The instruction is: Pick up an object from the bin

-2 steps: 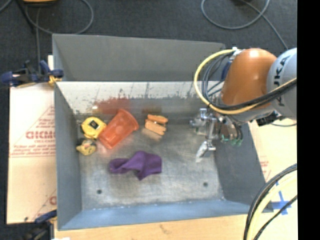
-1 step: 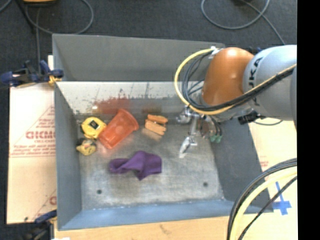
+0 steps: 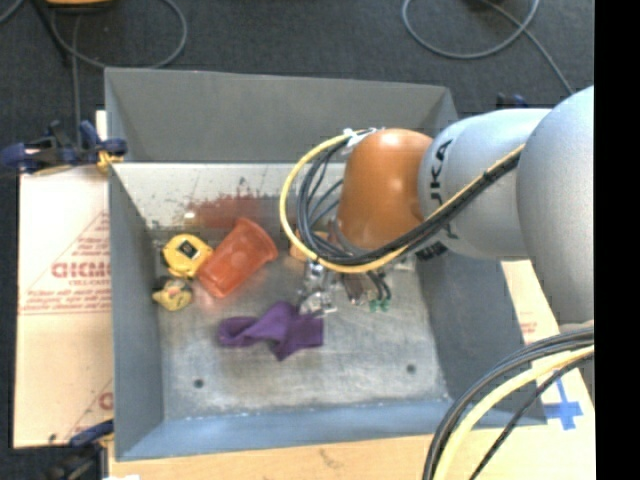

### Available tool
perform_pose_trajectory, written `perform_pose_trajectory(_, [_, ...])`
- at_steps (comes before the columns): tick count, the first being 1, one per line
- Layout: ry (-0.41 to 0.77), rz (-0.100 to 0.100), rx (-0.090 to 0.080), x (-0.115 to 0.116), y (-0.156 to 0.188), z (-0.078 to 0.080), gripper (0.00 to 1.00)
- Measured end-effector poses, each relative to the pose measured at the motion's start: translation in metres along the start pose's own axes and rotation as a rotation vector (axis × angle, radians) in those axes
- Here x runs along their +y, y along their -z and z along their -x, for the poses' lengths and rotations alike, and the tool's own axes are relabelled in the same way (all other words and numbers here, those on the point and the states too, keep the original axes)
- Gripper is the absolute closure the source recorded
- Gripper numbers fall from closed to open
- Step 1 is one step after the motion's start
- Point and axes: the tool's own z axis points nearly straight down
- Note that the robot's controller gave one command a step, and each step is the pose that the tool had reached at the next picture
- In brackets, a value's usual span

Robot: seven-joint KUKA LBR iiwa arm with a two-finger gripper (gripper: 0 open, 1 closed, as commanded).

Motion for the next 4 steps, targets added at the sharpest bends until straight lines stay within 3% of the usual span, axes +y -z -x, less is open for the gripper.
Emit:
perform_pose_trajectory(1, [0.0,0.0,0.0,0.0,0.0,0.0,1.0])
perform_pose_trajectory(2, [0.067,-0.001,0.007,-0.002,0.039,-0.001,1.0])
perform_pose_trajectory(3, [-0.228,-0.001,0.006,-0.022,-0.02,-0.039,0.0])
perform_pose_trajectory(4, [-0.226,-0.002,0.001,-0.022,-0.018,-0.038,0.0])
